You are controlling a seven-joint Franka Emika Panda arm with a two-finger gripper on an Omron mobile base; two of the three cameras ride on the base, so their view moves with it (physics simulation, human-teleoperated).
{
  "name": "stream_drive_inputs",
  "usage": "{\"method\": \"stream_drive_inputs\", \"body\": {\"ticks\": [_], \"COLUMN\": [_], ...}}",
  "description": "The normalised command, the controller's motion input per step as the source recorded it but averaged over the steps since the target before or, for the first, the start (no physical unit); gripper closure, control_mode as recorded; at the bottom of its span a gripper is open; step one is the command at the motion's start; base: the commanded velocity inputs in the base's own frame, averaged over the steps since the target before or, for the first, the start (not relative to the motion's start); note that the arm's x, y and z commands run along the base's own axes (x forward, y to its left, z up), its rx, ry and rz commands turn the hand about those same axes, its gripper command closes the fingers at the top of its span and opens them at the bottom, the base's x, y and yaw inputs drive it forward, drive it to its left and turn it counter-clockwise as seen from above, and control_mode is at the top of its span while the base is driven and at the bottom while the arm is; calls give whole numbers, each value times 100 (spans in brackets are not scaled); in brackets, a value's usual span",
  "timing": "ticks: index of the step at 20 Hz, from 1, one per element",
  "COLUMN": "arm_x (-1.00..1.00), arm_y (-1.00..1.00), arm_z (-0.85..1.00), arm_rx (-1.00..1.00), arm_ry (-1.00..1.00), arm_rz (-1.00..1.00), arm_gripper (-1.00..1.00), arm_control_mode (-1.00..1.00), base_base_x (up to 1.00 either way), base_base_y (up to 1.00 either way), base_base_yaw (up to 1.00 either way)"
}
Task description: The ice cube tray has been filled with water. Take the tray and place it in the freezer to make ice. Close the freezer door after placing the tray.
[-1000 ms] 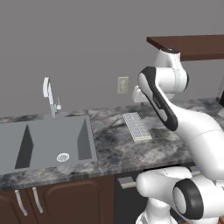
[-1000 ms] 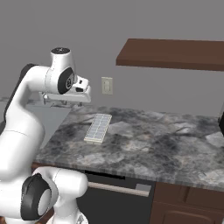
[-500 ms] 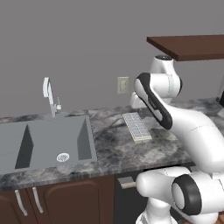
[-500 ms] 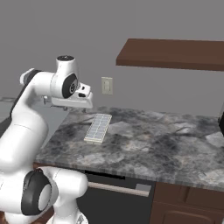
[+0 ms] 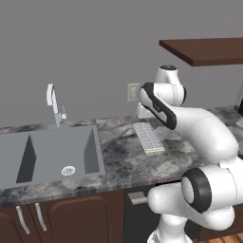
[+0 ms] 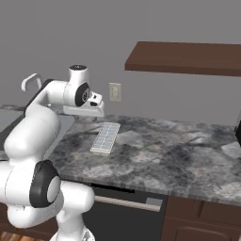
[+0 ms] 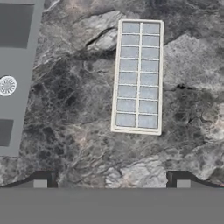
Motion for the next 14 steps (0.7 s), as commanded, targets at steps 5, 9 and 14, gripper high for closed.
{"method": "stream_drive_inputs", "body": {"ticks": [5, 9, 14], "arm_x": [49, 33, 31], "arm_y": [0, 0, 0], "arm_z": [-32, -43, -26], "arm_rx": [0, -1, 0], "arm_ry": [0, -6, -4], "arm_rz": [0, 0, 0], "arm_gripper": [-100, -100, -100], "arm_control_mode": [-100, -100, -100], "base_base_x": [0, 0, 0], "base_base_y": [0, 0, 0], "base_base_yaw": [0, 0, 0]}}
